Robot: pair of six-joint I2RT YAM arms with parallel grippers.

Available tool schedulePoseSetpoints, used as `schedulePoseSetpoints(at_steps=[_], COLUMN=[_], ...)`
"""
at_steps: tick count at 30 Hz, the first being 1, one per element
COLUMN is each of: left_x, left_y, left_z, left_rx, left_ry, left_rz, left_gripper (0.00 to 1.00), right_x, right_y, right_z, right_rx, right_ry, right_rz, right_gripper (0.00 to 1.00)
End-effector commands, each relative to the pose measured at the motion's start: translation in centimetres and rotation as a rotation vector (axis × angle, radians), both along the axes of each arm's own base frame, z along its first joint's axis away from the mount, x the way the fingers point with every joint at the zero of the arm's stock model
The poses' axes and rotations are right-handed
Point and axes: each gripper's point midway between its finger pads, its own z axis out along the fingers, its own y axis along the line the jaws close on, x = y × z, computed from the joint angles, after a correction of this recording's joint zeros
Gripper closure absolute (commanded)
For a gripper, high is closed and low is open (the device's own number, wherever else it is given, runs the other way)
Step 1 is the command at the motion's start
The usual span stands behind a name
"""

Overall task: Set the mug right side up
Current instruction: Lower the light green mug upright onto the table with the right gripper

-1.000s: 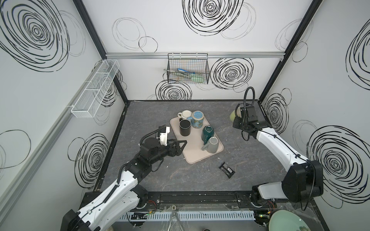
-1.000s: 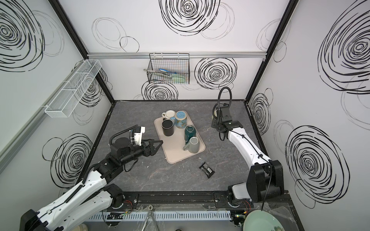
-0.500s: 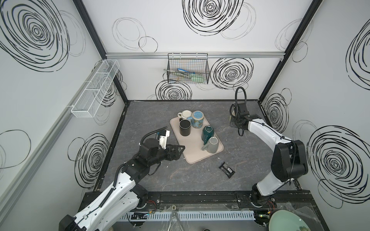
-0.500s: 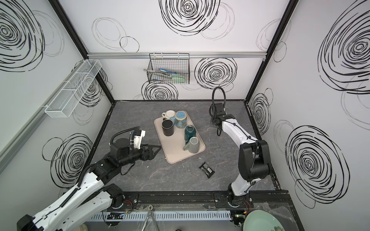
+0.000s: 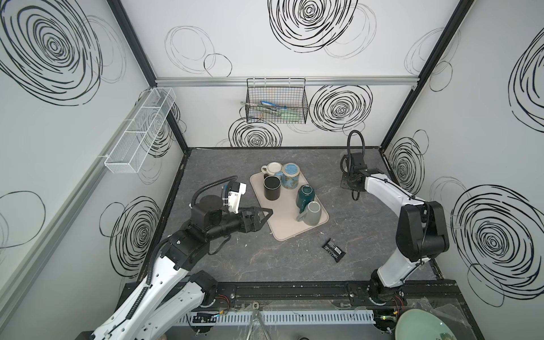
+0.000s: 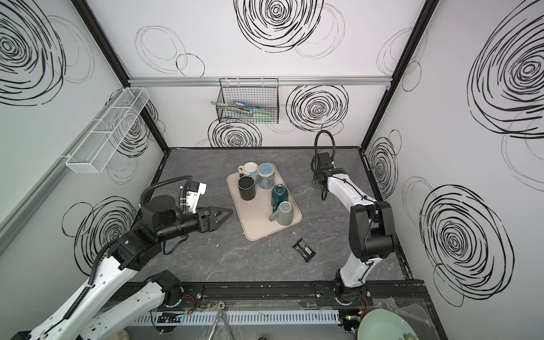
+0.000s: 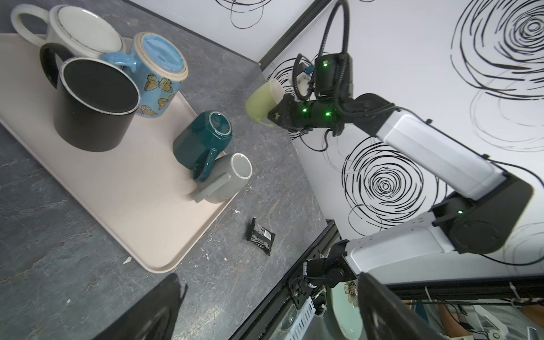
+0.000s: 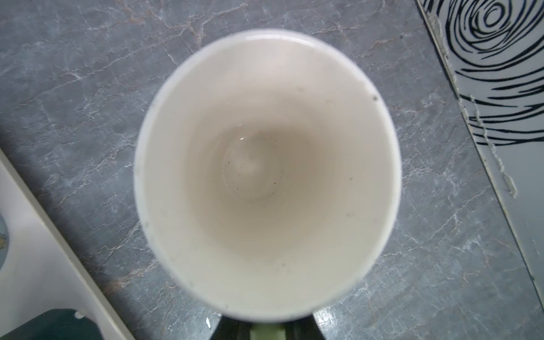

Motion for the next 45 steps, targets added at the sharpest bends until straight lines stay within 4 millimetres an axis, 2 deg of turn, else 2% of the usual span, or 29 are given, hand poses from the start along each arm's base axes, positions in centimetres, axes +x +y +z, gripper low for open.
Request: schedulePoseSetpoints(at_steps=[1, 5, 10, 18, 27, 35, 41, 42, 45], left_x=[-0.5, -0.8, 0.2, 0.8, 1.2, 1.8, 2.8, 3.1, 3.7], left_y=[-1.1, -2.4, -2.2, -2.3, -2.2, -2.4, -1.8, -1.7, -1.3], left_z=[1.0, 1.2, 0.6, 0.9, 1.2, 1.1, -1.5, -2.0, -3.4], left_rx=[-0.025, -0.041, -0.013, -0.014, -0.041, -0.081, -0.026, -0.014, 0.010], left_ry=[0.031, 0.049, 0.049, 0.049, 0.064, 0.084, 0.062, 0.060, 0.060], left_rz=[-0.047, -0.103, -0.068, -0.062, -0.050, -0.030, 0.016, 0.032, 0.056], left_gripper=[0.04, 0.04, 0.04, 0.04, 0.04, 0.04, 0.04, 0.04, 0.04], right_x=[1.4, 2.0, 2.6, 2.8, 2.6, 2.0, 1.8, 1.8, 1.5], right_y=[-0.6, -0.6, -0.3, 0.1, 0.6, 0.6, 0.6, 0.6, 1.0], right_z=[0.0, -1.2, -1.7, -1.8, -0.8, 0.3, 1.4, 1.7, 2.6], right_rx=[-0.031, -0.043, -0.036, -0.020, 0.012, 0.010, 0.009, 0.010, 0.030], right_ry=[-0.025, 0.008, 0.016, 0.018, -0.008, -0.038, -0.058, -0.065, -0.088], right_rz=[-0.035, -0.031, -0.021, -0.007, 0.002, 0.005, 0.005, 0.006, 0.019], right_gripper=[1.00, 1.00, 1.00, 1.00, 0.77, 0.50, 0.38, 0.31, 0.29])
